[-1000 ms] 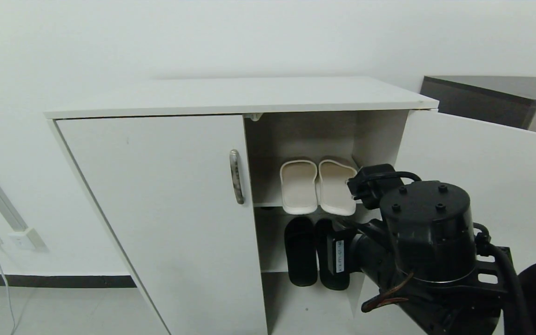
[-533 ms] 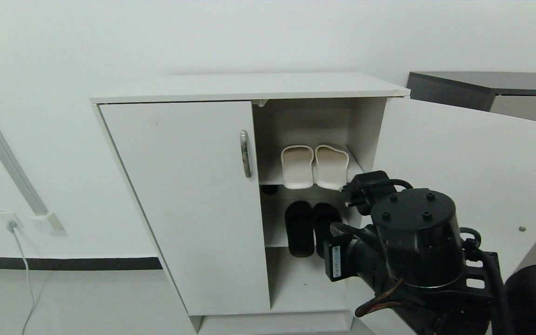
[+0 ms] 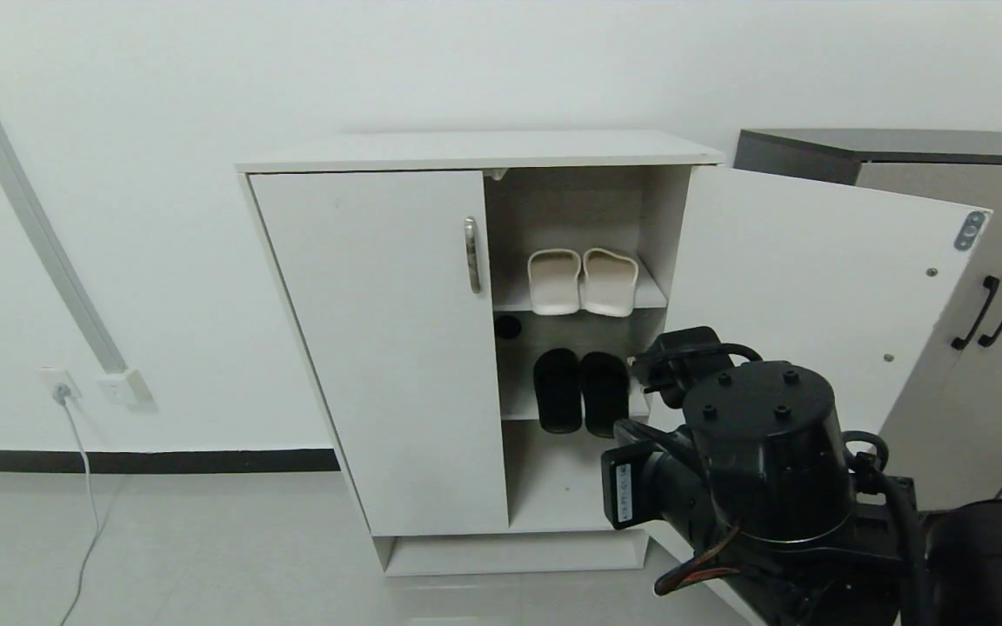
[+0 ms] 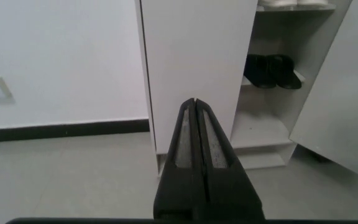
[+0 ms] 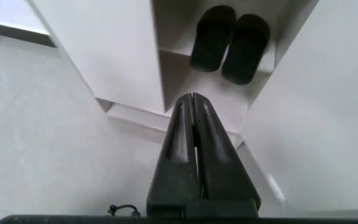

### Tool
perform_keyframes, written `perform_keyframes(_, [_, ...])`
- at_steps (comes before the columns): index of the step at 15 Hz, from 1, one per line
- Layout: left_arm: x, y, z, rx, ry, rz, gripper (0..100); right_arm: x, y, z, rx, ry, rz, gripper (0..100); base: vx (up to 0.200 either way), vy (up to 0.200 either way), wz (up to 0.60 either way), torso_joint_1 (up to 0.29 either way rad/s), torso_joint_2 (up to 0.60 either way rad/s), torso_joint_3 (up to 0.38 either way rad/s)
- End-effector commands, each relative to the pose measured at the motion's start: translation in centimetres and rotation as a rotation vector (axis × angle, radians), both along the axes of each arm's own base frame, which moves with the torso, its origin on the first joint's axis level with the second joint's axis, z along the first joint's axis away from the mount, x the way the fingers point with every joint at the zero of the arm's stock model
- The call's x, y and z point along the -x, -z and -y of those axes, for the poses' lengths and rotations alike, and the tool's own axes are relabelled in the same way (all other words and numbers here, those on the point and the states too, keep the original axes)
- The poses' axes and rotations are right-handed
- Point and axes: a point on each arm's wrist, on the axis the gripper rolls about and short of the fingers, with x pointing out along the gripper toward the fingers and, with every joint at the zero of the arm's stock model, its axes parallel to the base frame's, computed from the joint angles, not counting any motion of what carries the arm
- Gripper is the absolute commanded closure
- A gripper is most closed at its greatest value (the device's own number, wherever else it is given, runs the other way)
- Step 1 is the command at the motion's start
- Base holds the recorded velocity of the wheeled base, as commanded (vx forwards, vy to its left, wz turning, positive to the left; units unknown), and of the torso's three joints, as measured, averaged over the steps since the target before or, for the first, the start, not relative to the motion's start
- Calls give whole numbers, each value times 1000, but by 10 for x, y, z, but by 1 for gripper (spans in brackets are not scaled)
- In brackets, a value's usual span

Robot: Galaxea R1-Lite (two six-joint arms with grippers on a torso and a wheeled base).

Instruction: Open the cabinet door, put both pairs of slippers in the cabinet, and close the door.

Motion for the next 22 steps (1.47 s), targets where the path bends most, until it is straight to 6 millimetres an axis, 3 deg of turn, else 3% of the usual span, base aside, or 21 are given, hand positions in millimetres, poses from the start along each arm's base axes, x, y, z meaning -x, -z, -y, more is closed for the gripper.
perform_keyframes(1, [0, 0, 0, 1, 0, 0, 100, -2, 6, -2, 8, 3, -5, 100, -200, 0, 0, 2, 2, 7])
perform_keyframes(9, [0, 0, 0, 0, 0, 0, 100, -9, 24, 7, 43, -16, 19, 100, 0, 0, 0, 0, 0, 0])
perform_keyframes(22, [0, 0, 0, 4, 0, 0, 100, -11, 32, 6, 68, -13, 4, 100, 0, 0, 0, 1, -9, -10])
